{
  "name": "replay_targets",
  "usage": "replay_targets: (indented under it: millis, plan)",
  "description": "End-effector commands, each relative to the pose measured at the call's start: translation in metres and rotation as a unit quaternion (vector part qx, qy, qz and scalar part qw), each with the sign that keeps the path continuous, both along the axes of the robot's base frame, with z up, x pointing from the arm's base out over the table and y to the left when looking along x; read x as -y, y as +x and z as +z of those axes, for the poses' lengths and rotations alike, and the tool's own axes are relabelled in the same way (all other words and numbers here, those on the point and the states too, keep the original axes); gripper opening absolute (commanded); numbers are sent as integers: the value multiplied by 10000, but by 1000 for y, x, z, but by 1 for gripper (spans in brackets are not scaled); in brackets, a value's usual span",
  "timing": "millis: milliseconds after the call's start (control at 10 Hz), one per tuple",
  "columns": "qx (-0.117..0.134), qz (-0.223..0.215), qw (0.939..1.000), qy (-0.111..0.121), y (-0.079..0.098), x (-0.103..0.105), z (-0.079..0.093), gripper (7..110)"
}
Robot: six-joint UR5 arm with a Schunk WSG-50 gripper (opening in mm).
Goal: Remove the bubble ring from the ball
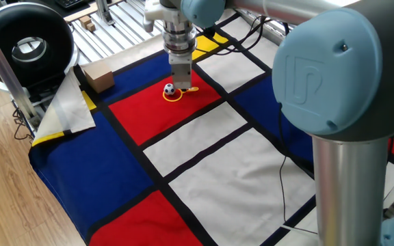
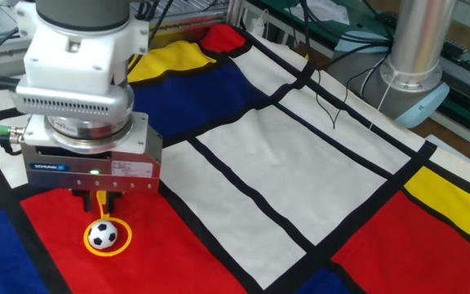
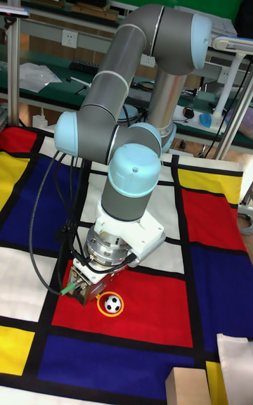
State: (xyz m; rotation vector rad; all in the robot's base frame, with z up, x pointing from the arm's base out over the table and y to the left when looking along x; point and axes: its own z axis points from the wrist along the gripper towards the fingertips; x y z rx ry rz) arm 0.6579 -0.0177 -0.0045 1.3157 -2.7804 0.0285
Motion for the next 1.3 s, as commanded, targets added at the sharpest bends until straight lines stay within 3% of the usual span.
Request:
replay_targets:
  millis: [0, 1200]
  plan:
    - [-49, 46, 10000, 45, -3, 2, -5, 22]
    - [-103, 44, 9999, 61, -7, -2, -5, 22]
